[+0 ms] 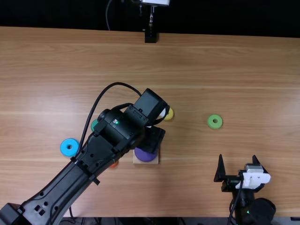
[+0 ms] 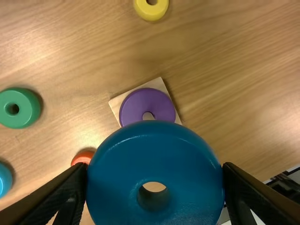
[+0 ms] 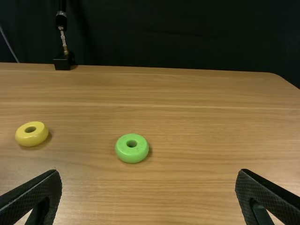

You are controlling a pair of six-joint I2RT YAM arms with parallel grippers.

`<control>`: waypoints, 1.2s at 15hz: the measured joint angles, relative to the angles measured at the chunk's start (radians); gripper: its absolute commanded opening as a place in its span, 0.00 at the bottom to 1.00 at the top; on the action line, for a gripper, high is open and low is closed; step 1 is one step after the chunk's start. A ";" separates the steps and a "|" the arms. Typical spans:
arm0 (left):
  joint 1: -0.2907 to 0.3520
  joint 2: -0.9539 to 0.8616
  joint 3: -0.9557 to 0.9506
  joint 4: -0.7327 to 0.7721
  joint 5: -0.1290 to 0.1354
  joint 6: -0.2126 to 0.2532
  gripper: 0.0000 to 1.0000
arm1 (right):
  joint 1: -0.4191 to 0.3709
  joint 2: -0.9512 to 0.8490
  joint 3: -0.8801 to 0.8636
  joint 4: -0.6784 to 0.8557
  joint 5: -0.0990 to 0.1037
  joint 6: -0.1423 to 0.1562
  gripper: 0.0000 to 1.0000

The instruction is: Build the Hanoi tower: stack the rings onto the peg from bottom to top in this color order: purple, dark blue, light blue, dark green, light green, yellow, orange.

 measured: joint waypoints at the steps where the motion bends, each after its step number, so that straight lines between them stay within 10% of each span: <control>1: -0.002 0.000 0.000 0.002 0.000 0.000 0.00 | 0.000 0.000 0.000 0.000 0.000 0.000 1.00; 15: -0.026 0.022 0.000 0.008 -0.002 0.000 0.00 | 0.000 0.000 0.000 0.000 0.000 0.000 1.00; 18: -0.025 0.022 0.000 0.008 0.001 0.000 1.00 | 0.000 0.000 0.000 0.000 0.000 0.000 1.00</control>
